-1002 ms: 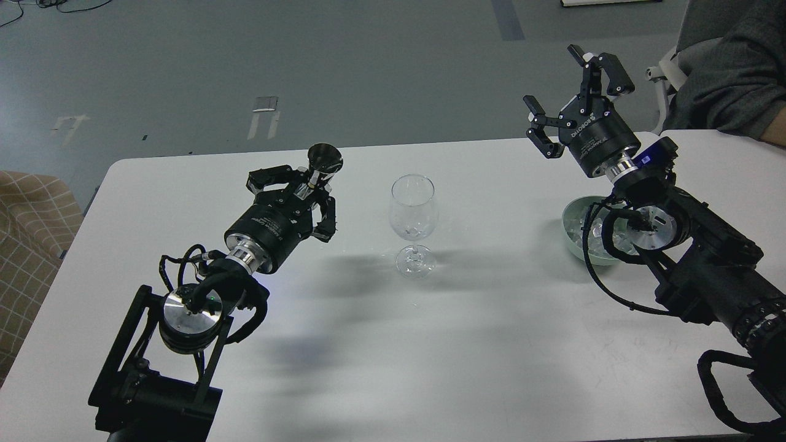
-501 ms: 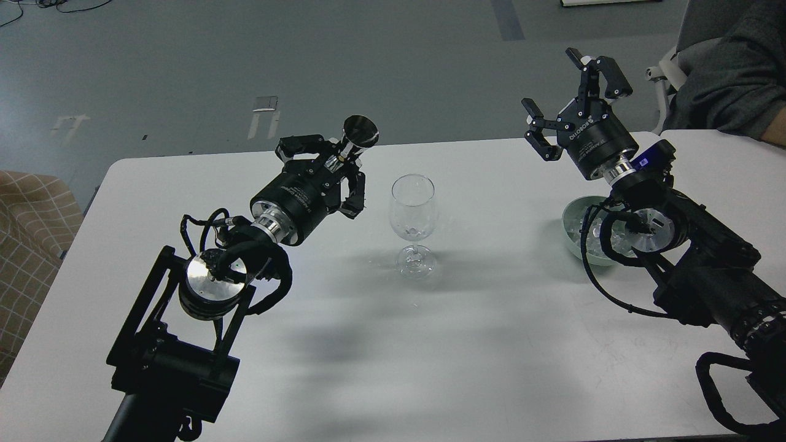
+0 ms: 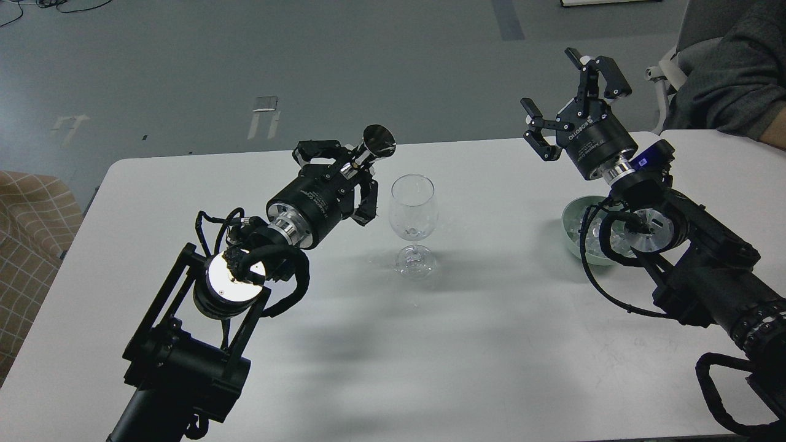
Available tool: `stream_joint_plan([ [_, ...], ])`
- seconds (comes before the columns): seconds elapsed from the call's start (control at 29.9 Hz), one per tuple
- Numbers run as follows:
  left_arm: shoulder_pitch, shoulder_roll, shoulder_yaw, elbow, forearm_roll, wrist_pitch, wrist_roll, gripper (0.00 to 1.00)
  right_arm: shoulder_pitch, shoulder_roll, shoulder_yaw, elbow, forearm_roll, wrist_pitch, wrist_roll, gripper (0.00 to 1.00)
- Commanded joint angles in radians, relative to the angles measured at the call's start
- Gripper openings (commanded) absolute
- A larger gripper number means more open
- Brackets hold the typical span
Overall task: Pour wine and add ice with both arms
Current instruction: 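Carry the held jigger with the left gripper over the wine glass, then tilt the jigger with the left gripper to pour into the glass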
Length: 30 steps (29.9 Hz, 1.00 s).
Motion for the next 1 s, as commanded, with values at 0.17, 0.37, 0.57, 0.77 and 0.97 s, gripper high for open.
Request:
stream_joint_plan([
  [0.17, 0.004, 0.0, 0.006, 0.009, 0.057, 0.0, -0.006, 0.0, -0.008, 0.001, 0.0, 0.008, -0.001, 0.0, 0.0, 1.0],
  [0.37, 0.006, 0.0, 0.023, 0.014, 0.094, 0.0, -0.009, 0.0, -0.014, 0.001, 0.0, 0.014, -0.001, 0.0, 0.0, 1.0],
  [0.57, 0.006, 0.0, 0.035, 0.014, 0.121, -0.002, -0.014, 0.0, -0.014, 0.001, 0.0, 0.016, -0.001, 0.0, 0.0, 1.0],
  [0.77, 0.006, 0.0, 0.047, 0.014, 0.161, -0.005, -0.025, 0.0, -0.014, 0.001, 0.0, 0.016, -0.001, 0.0, 0.0, 1.0],
  [0.97, 0.006, 0.0, 0.049, 0.021, 0.215, -0.01, -0.028, 0.0, -0.014, 0.001, 0.0, 0.016, -0.001, 0.0, 0.002, 1.0],
])
